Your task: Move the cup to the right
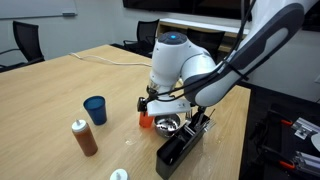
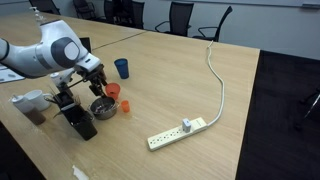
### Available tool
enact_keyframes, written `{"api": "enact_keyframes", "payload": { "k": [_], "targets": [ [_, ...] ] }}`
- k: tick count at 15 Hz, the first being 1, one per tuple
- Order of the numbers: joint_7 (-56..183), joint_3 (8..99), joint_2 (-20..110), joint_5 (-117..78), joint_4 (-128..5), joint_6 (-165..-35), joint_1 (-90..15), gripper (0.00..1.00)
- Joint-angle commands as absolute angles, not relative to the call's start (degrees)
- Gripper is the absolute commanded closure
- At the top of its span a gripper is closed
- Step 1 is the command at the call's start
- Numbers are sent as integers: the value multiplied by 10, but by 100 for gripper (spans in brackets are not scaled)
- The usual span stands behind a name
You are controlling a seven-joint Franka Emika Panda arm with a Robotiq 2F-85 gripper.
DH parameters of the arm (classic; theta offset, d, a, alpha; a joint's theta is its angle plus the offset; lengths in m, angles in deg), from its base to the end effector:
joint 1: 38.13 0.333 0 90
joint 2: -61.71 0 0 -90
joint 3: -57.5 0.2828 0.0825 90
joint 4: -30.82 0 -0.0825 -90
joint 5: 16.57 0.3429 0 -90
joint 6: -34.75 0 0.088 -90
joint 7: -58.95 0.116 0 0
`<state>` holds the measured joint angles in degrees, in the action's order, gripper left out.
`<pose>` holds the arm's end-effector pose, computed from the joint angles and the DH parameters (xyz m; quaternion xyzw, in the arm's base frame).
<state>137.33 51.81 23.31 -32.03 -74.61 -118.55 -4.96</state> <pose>0.5405 0.2930 0.1761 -0.9429 0.3073 -0.1282 0.0040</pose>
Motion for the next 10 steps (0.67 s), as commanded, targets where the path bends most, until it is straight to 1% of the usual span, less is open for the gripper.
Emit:
{"api": "enact_keyframes", "payload": {
  "k": [1,3,6,9,10],
  "targets": [
    [1381,476,338,-398,-895,-1256,-11,0],
    [1380,460,386,-444,-958,-1284,-1,0],
    [1379,447,437,-506,-1012,-1309,-2,0],
    [1374,430,479,-549,-1036,-1310,2,0],
    [1375,443,453,-524,-1013,-1296,-6,0]
  ]
}}
